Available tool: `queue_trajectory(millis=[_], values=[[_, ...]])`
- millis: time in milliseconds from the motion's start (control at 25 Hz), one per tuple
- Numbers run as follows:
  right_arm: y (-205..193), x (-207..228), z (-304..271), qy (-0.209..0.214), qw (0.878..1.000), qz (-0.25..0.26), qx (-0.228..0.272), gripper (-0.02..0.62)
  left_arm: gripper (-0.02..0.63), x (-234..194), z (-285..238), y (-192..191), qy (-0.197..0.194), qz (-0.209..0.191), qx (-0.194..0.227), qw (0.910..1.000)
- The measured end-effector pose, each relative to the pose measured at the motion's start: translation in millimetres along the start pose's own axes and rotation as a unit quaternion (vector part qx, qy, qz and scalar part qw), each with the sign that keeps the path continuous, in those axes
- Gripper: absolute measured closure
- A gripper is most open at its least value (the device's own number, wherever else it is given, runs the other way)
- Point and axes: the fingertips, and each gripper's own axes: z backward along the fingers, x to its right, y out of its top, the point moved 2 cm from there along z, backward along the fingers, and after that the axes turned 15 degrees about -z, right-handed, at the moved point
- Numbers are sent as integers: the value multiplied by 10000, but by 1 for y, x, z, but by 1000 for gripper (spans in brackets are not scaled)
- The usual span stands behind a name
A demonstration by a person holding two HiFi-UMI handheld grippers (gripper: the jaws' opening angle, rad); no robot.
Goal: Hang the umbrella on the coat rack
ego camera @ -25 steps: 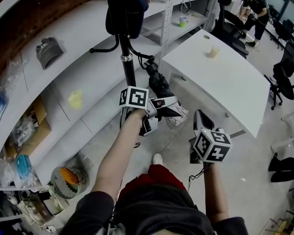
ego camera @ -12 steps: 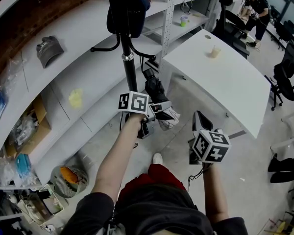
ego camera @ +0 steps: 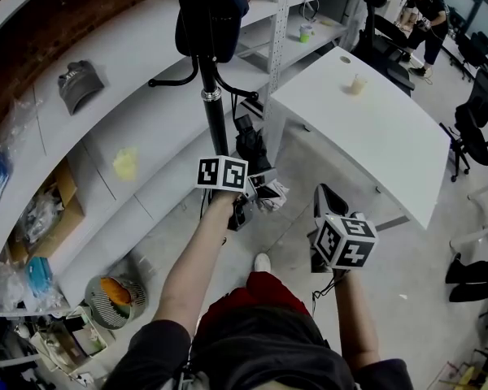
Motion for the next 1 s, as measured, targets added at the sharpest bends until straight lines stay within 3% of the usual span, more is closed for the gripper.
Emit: queue_trajectory(millis=[440,800,1000], values=[[-9,-2,-13,4,9998,20,-178,577,407,-27,-2,-4,744,-333,-137,9966],[-15,3,-18,-25,9995,70,-304,577,407,-43,-6,-5,1124,-441,-224,9924],[-16,3,-22,-16,9994,48,-347,577,407,-52,-4,-5,1460,-645,-293,9867]])
